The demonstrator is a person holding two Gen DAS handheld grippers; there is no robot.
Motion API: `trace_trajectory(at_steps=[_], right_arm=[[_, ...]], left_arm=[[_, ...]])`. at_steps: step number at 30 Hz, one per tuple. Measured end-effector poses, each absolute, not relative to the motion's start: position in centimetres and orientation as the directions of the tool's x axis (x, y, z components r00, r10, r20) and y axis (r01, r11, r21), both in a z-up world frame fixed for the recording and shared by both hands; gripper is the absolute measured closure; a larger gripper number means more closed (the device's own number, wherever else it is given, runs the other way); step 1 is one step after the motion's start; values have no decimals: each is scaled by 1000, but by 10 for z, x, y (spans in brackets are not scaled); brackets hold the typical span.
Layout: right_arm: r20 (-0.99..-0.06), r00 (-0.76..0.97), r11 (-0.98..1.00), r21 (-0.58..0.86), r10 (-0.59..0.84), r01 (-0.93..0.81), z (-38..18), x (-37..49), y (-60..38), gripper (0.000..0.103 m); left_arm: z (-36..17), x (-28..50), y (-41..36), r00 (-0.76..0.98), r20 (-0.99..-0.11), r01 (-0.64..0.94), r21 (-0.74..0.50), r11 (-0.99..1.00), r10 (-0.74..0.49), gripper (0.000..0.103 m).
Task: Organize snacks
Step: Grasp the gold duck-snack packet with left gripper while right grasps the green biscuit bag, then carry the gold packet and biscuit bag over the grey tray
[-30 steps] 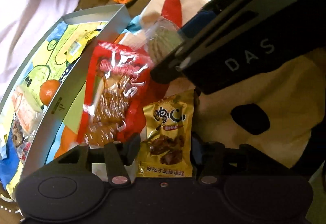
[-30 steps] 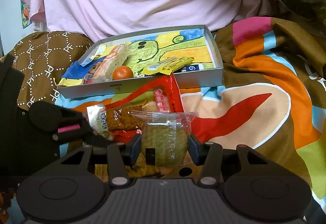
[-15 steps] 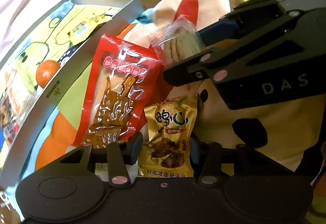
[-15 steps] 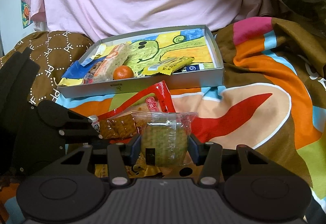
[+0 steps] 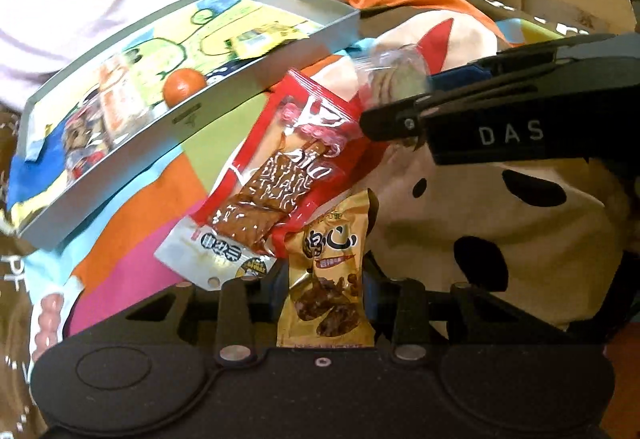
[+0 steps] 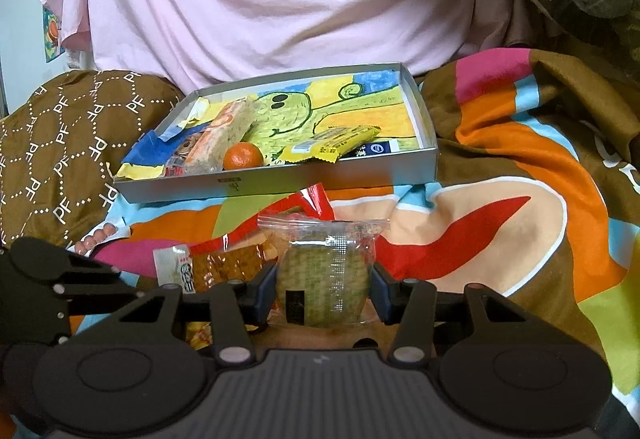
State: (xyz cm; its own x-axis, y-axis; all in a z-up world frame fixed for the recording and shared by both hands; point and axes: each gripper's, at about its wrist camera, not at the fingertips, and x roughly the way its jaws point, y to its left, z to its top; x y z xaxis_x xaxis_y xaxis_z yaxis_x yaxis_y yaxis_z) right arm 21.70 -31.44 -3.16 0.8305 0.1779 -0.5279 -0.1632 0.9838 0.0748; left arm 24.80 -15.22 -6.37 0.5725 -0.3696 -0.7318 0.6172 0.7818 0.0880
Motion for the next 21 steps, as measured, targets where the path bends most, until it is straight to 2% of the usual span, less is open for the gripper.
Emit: trace_trajectory(at_steps=[10,21], right_arm=[[-481,859,984,48,175,-173,-27,212,-307,50],[-356,922,988,48,154,-147,-15,212,-303,50]], left_arm=[[-35,231,-132,653,-657,533,44,845,-378,65],[3,238,-116,763,-544,427,19,904,-349,64]])
